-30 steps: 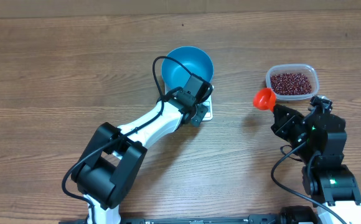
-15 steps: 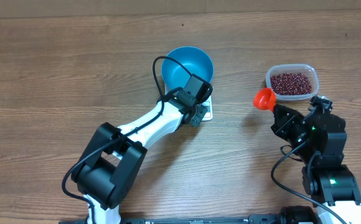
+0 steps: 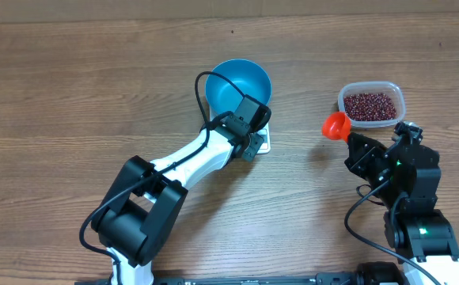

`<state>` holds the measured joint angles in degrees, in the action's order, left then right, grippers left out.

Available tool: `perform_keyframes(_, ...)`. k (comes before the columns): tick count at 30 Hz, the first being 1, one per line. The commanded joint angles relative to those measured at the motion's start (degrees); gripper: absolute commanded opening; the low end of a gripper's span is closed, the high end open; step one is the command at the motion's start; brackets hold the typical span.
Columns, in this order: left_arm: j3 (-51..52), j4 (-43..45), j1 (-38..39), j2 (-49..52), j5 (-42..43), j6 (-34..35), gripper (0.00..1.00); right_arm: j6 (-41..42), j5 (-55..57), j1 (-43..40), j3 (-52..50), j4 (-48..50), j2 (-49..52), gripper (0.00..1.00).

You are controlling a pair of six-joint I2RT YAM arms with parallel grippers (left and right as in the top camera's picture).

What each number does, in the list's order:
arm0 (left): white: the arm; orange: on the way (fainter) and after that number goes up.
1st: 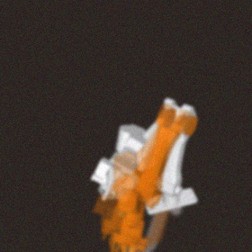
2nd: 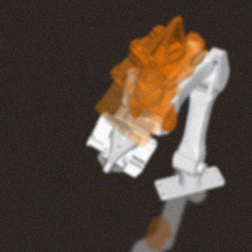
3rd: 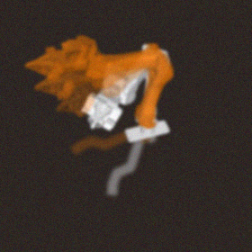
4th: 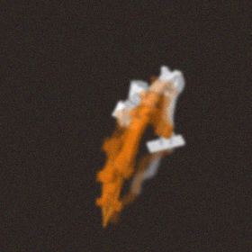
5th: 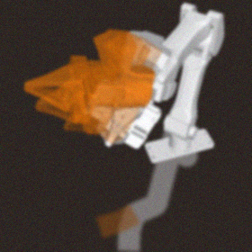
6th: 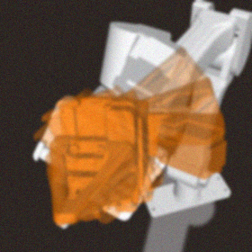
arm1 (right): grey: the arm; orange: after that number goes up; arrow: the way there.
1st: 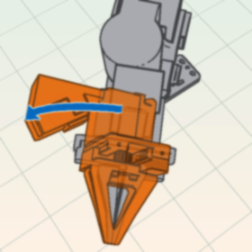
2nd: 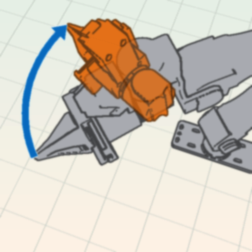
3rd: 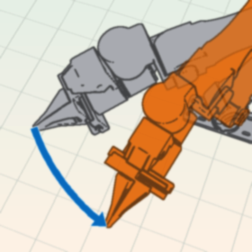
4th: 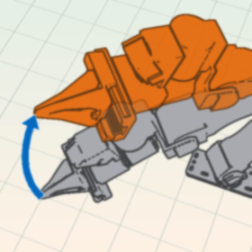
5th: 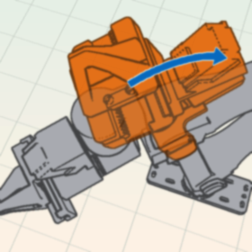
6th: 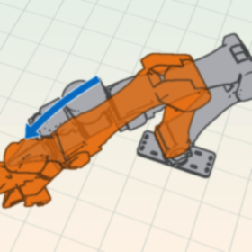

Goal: Scoop item into bowl and weigh 150g on scale

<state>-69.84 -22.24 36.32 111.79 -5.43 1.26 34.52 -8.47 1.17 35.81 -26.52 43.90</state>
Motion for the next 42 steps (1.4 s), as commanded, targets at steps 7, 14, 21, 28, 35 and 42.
perform_keyframes(7,0.37,0.59,0.04,3.72,-0.96,-0.87,0.04,-0.11,0.92,-0.17,2.14,0.7,-0.11,0.04)
perform_keyframes(14,0.37,1.33,0.07,3.72,-0.92,-1.05,0.04,-0.11,0.94,-0.17,2.14,1.11,-0.11,0.04)
perform_keyframes(21,-0.87,-4.92,0.11,0.02,1.01,-0.87,0.04,-0.11,0.96,-0.17,2.14,1.81,-0.11,0.04)
perform_keyframes(28,-0.98,-9.88,0.15,-12.57,0.98,-1.11,0.04,-0.11,0.94,-0.17,2.14,1.99,-0.11,0.04)
perform_keyframes(35,-0.98,-18.05,-0.07,-22.45,0.24,-1.53,0.99,-0.11,0.9,-0.17,2.14,1.95,-0.11,0.04)
perform_keyframes(42,-0.98,-26.93,-0.46,-26.29,-4.31,-1.53,0.99,-0.11,0.72,-0.17,2.14,1.62,-0.11,0.04)
